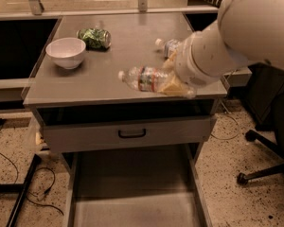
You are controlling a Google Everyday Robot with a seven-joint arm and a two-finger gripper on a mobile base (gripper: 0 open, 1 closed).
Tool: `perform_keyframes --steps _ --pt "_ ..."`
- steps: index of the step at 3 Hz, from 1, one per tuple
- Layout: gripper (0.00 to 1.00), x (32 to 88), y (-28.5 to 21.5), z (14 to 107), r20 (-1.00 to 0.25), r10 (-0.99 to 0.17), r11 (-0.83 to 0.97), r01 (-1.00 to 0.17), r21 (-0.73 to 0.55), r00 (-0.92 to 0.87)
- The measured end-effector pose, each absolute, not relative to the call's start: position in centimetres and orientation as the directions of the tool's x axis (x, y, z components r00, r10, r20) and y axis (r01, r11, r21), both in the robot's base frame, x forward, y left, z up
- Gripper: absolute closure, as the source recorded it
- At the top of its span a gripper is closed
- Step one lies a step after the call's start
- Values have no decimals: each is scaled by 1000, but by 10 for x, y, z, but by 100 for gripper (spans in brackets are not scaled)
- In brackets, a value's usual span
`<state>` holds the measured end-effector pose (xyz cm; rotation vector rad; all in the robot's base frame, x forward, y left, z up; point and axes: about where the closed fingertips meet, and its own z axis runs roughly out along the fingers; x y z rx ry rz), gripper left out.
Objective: Pick water bottle from middle drawer and place on counter
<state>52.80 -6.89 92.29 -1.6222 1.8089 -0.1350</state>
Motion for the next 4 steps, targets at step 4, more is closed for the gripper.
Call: perform_keyframes --steps 4 --pt "81 690 -22 857 -565 -806 201 -817 -540 175"
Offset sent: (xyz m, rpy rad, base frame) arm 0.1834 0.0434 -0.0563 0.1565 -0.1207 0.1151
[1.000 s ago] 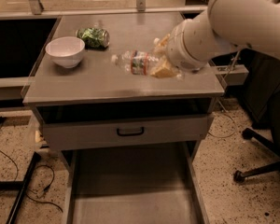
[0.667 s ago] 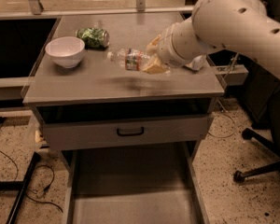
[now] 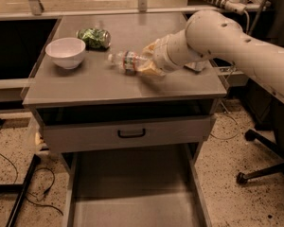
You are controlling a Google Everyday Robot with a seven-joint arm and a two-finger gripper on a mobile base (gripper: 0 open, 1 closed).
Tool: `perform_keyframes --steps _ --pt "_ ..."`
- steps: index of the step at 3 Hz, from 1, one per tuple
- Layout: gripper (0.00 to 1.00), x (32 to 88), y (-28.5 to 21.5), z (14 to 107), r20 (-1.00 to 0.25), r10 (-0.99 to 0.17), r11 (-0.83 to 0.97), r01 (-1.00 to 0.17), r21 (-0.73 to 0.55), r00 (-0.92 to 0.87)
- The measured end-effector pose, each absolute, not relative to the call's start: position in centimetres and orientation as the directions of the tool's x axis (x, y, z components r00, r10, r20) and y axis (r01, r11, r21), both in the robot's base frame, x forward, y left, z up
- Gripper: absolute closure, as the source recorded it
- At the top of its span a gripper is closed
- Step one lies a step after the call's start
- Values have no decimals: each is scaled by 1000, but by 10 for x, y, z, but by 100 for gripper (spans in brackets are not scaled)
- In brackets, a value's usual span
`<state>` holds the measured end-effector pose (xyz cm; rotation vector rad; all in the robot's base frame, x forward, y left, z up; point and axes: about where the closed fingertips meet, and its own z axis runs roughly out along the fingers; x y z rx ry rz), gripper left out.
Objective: Pick water bottle from middle drawer and place on counter
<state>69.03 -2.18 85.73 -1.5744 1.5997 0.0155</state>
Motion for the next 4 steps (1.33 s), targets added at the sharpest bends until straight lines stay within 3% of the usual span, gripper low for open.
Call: perform_keyframes --steps 3,4 --pt "11 690 -22 857 -565 -806 201 -817 -540 175" --pt "0 690 -22 857 -565 -806 201 -817 -540 175"
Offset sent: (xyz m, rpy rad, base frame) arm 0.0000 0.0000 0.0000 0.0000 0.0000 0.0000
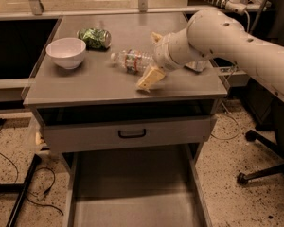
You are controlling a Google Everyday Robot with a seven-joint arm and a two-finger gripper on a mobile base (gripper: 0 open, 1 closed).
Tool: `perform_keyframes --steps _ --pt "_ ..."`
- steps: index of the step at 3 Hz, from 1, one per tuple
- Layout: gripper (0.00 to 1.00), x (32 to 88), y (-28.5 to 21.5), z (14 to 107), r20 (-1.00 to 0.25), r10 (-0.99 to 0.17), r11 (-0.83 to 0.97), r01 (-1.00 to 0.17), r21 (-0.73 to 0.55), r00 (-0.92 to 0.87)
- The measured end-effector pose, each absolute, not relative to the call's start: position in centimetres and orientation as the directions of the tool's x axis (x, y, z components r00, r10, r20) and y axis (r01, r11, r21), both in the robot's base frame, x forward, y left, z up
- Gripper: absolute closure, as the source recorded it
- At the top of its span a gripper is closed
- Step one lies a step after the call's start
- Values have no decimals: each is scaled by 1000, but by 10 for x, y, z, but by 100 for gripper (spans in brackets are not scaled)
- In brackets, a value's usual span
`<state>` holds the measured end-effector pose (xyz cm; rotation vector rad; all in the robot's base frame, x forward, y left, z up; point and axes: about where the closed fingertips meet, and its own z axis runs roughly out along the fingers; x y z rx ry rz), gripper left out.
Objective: Pick water bottle from middle drawer and place on counter
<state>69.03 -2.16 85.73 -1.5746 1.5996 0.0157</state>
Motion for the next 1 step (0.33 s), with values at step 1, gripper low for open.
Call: perform_keyframes --steps 1 --pt "0 690 -22 857 -565 -806 201 -817 -540 175"
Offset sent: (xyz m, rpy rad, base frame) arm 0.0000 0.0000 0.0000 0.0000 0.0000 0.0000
